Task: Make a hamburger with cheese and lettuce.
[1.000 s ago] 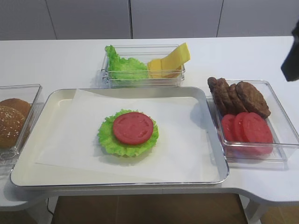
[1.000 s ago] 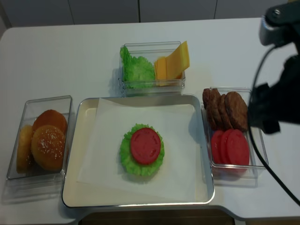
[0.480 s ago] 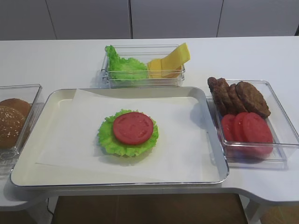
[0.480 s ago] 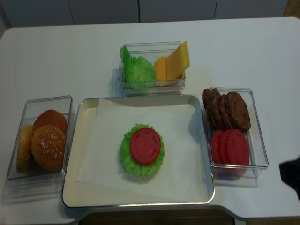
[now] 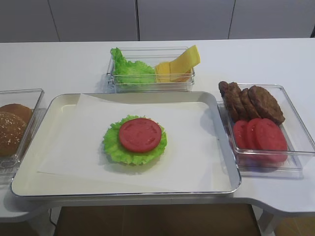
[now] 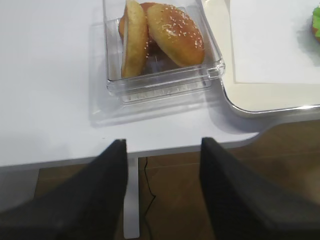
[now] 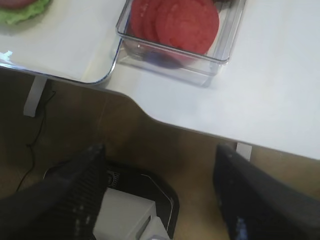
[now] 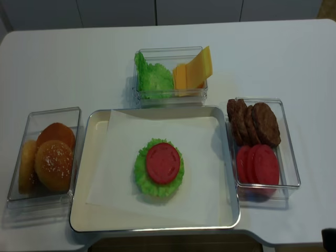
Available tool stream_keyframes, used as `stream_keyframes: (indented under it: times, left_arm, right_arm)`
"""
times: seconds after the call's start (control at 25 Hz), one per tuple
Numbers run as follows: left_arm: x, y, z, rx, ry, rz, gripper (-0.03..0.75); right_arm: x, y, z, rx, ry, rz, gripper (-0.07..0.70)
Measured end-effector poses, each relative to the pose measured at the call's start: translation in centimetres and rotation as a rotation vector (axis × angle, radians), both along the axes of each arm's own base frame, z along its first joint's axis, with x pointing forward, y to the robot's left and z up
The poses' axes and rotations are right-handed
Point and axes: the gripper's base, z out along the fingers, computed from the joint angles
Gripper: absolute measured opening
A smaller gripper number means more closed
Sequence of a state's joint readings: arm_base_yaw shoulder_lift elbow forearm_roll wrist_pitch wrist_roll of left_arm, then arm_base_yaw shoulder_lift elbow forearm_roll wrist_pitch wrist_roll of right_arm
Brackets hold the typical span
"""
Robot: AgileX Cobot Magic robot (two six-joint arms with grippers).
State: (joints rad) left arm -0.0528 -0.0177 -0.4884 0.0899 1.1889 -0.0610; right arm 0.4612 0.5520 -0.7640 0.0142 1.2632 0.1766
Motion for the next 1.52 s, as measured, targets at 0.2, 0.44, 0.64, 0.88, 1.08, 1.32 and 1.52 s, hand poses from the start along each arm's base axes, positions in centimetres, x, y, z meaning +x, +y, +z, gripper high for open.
stream_keyframes:
  times: [0.2, 0.44, 0.64, 0.88, 1.08, 1.32, 1.52]
  left_arm:
    - [0.0, 0.0, 0.0, 0.0, 0.0, 0.0, 0.353]
    - [0.0, 0.0, 0.0, 0.0, 0.0, 0.0, 0.353]
    - [0.0, 0.0, 0.0, 0.0, 0.0, 0.0, 0.353]
    - [0.0, 0.0, 0.0, 0.0, 0.0, 0.0, 0.353]
    - [0.0, 0.0, 0.0, 0.0, 0.0, 0.0, 0.353]
    - [0.0, 0.0, 0.0, 0.0, 0.0, 0.0, 0.353]
    - [0.0, 0.0, 0.0, 0.0, 0.0, 0.0, 0.355]
  right_arm:
    - [-0.9, -0.4, -1.2, 0.005, 0.002, 0.002, 0.515]
    - [-3.1, -1.7, -1.3, 0.038, -0.107, -0.005, 0.515]
    - [-4.6, -2.5, -2.3, 0.061, -0.165, -0.009, 0.515]
    - [-5.7, -3.0, -3.7, 0.068, -0.2, -0.042, 0.515]
    - [-6.6, -3.4, -4.9, 0.058, -0.292, -0.08, 0.515]
    - [-6.9, -3.4, -5.7, 0.062, -0.381, -0.124, 0.515]
    - [-7.0, -3.2, -5.8, 0.037, -0.388, -0.121, 0.515]
